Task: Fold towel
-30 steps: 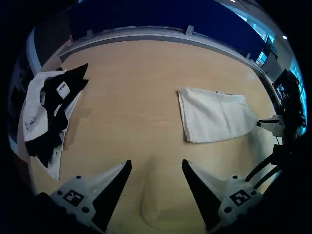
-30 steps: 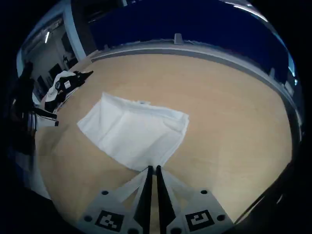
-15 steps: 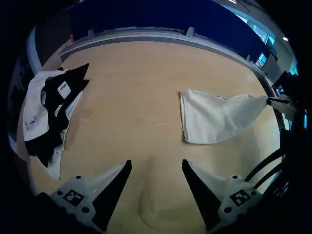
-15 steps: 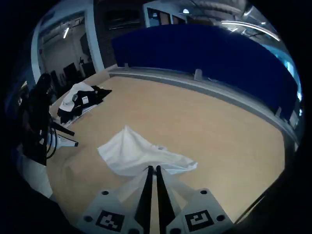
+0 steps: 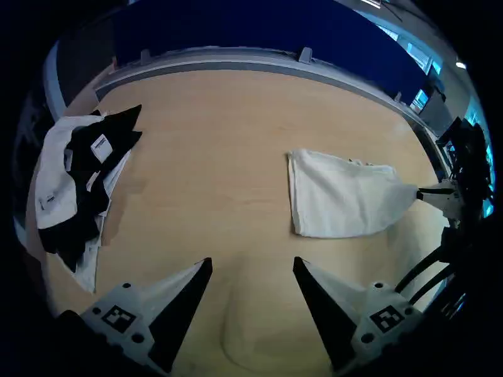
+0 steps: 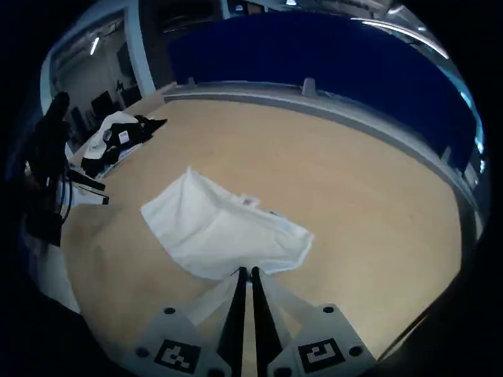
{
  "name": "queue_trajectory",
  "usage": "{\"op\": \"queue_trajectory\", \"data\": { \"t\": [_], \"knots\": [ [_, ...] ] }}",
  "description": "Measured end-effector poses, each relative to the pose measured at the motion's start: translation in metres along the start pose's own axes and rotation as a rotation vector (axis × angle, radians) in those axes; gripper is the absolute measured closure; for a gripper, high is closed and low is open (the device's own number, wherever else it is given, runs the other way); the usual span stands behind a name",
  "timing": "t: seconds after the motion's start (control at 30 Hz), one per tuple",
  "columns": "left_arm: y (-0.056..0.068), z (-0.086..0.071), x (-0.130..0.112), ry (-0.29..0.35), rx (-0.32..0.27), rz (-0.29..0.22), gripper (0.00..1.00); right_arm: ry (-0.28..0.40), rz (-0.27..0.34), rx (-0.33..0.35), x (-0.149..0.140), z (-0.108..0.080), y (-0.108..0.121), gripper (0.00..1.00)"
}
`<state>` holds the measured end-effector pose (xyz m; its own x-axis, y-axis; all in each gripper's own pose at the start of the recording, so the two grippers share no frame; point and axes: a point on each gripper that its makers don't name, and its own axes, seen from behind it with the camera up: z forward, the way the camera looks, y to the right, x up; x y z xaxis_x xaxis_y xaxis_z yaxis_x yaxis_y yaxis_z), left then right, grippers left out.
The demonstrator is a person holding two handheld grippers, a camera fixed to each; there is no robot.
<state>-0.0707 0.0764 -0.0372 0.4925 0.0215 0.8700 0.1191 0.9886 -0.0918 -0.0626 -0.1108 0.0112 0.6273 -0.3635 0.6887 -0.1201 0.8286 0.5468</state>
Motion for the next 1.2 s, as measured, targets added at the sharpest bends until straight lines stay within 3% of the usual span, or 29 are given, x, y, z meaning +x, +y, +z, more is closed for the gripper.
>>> {"op": "queue_trajectory", "data": {
  "t": [0.27,0.67,0.93,1.2],
  "knots": [
    [0.0,0.002,-0.001,-0.002,0.002,0.005,0.04,-0.011,0.061,-0.013,-0.02,0.004,0.008,0.93],
    [-0.002,-0.003,-0.003,0.002,0.004,-0.002,0.04,0.024,0.01,-0.002,0.009,0.002,0.004,0.93],
    [-0.008,-0.007,-0.005,0.009,0.012,-0.024,0.04,0.086,-0.083,0.021,0.061,-0.005,-0.009,0.93],
    [-0.014,-0.011,-0.01,0.015,0.021,-0.048,0.04,0.13,-0.257,0.092,0.116,-0.001,-0.046,0.93]
  ]
}}
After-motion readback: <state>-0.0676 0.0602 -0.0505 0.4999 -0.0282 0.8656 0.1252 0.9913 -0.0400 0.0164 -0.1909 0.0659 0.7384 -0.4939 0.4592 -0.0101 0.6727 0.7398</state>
